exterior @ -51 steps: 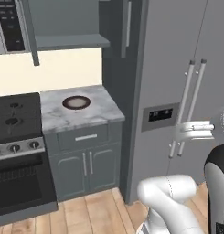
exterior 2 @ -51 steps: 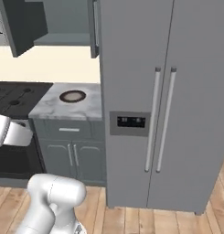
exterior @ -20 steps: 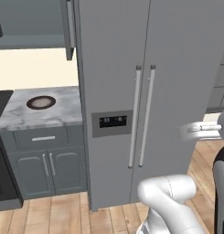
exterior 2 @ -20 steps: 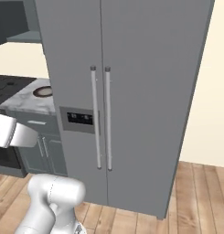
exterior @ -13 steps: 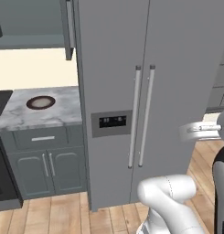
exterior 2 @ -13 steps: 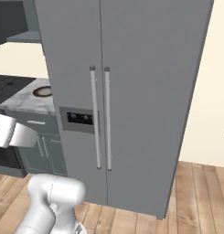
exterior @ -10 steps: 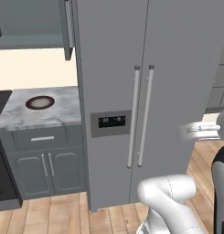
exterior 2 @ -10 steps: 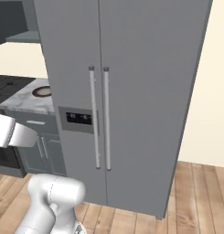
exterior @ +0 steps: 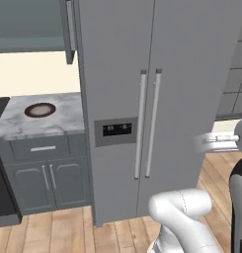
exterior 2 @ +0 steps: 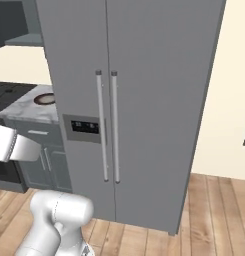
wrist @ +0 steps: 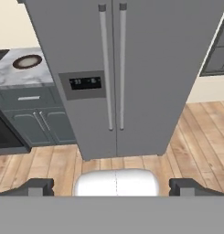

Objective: Move the hot dog bun to the plate on the dining table and place the condiment next to that plate. Then navigate to the fridge and take the sausage and place it on the plate as well.

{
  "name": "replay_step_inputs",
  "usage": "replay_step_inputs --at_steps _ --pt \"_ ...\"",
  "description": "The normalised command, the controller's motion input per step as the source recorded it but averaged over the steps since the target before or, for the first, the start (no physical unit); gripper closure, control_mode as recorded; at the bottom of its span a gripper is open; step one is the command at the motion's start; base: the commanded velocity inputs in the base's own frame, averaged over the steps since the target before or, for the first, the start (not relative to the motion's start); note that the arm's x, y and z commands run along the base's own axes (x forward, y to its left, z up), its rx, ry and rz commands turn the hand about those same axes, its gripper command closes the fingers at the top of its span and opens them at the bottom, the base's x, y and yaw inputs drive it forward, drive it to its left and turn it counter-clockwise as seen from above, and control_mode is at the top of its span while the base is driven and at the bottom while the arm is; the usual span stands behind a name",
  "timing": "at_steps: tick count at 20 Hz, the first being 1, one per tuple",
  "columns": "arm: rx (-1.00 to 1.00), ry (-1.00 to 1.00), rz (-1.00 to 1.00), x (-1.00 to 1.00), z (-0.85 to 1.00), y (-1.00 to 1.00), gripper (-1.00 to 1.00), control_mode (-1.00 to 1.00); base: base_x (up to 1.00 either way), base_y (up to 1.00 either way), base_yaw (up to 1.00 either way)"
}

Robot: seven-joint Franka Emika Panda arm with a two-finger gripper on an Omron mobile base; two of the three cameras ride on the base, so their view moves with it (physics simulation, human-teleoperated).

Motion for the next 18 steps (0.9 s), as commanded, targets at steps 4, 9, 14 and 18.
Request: replay_step_inputs --at_steps 4,9,14,18 --pt "0.00 0.00 0.00 0.00 0.00 0.00 -1.00 1.00 -0.03 -0.39 0.00" --pt "0.00 0.00 0.00 0.00 0.00 0.00 -1.00 1.00 0.00 -0.51 0.04" --pt "0.00 0.00 0.00 0.00 0.00 0.00 -1.00 1.00 0.00 -0.15 0.00" --pt "0.00 0.00 0.00 0.00 0.00 0.00 -1.00 1.00 0.00 0.00 0.00"
